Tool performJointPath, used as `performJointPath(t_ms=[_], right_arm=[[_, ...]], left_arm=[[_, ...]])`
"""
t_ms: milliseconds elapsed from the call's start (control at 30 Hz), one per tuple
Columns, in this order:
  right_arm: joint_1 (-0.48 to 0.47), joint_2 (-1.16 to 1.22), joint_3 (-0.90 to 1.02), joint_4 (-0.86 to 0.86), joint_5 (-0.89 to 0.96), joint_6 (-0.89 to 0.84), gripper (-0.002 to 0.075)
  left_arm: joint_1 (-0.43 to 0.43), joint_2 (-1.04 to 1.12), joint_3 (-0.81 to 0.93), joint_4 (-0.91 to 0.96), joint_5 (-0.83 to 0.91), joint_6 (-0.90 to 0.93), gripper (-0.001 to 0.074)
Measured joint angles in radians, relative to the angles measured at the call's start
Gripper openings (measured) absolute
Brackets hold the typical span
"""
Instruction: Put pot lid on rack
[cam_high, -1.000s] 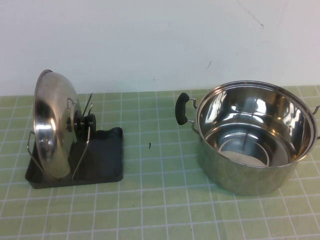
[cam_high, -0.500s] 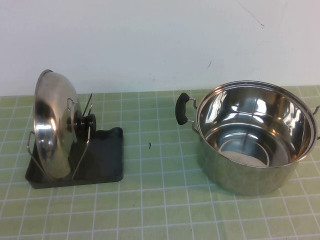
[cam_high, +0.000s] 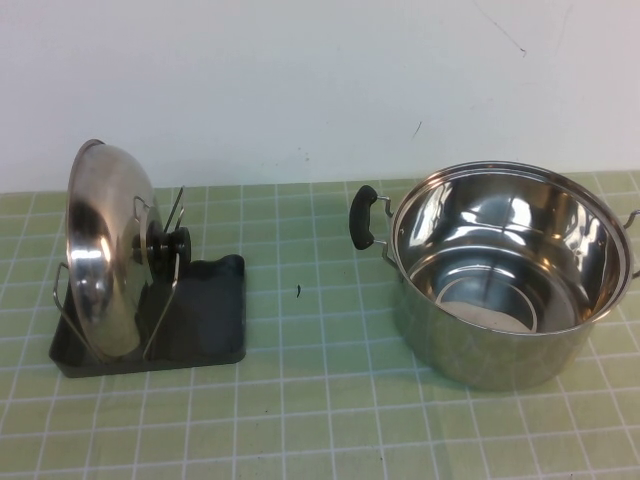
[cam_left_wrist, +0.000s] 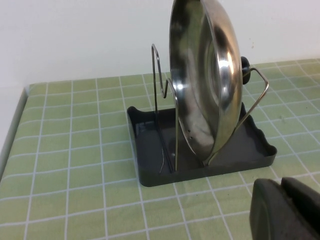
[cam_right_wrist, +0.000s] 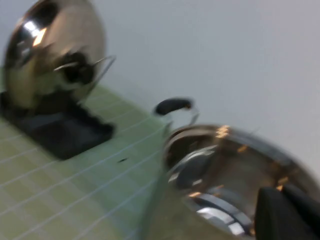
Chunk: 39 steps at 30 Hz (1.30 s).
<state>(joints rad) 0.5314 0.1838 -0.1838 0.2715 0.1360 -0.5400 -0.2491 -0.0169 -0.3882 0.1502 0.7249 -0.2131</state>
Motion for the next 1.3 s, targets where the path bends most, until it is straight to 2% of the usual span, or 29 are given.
performJointPath(t_ms=[67,133,233,400,500,633,767,1067,1300], right_arm=[[-0.069,0.0,0.031,0.082,-0.125,-0.173,-0.0001],[-0.151,0.0,0.04,0.109,-0.183,-0.2,-0.0001],[-0.293,-0.026,0.042,0.044,-0.158,-0.073,-0.0001],[-0.478,-0.13,0.062,-0.244,0.002,0.296,-0.0001],[-0.569,-0.187,0.114,-0.321,0.027,0.407,-0.0001],[-0.654,-0.196,0.195,-0.365,0.039,0.456,-0.0001],[-0.667,-0.196,0.212,-0.401,0.072,0.499,-0.0001],[-0.491,-0.197,0.212,-0.535,0.136,0.752,-0.0001],[-0.466,-0.197,0.212,-0.549,0.195,0.785,-0.0001]], left_arm=[[0.0,0.0,0.0,0.0,0.0,0.0,-0.0001],[0.0,0.0,0.0,0.0,0.0,0.0,-0.0001],[0.0,0.0,0.0,0.0,0.0,0.0,-0.0002],[0.0,0.0,0.0,0.0,0.0,0.0,-0.0001],[0.0,0.0,0.0,0.0,0.0,0.0,-0.0001],[0.0,0.0,0.0,0.0,0.0,0.0,-0.0001],[0.0,0.0,0.0,0.0,0.0,0.0,-0.0001],[0.0,0.0,0.0,0.0,0.0,0.0,-0.0001],[0.0,0.0,0.0,0.0,0.0,0.0,-0.0001]])
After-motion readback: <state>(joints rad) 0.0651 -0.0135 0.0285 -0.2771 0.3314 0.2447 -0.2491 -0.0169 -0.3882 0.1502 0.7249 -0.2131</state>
